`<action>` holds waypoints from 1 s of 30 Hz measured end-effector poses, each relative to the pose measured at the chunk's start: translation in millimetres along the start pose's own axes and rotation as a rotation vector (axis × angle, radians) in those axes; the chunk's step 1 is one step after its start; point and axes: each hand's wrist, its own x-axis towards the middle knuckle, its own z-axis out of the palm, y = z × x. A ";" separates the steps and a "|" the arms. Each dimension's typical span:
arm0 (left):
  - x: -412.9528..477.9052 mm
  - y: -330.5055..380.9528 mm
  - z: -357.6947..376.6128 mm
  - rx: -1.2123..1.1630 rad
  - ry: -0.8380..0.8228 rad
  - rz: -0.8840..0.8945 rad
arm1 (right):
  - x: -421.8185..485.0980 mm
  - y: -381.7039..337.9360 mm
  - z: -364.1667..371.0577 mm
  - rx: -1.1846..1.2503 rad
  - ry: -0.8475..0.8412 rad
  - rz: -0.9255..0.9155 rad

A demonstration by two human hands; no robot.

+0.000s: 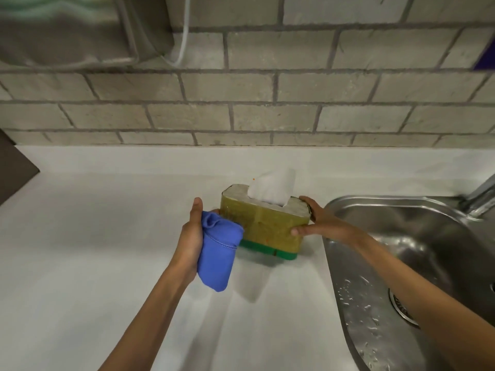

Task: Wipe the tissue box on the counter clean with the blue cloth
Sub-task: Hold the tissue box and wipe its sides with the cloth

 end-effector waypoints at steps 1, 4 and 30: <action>-9.7 -0.2 1.5 0.007 0.014 0.006 | -7.8 1.5 4.0 0.014 -0.008 0.005; -36.5 -6.1 2.4 0.057 0.051 0.028 | -29.8 7.1 15.1 0.072 -0.024 0.007; -131.8 5.0 -26.6 0.135 0.272 0.438 | -32.6 26.9 27.0 0.176 -0.036 -0.093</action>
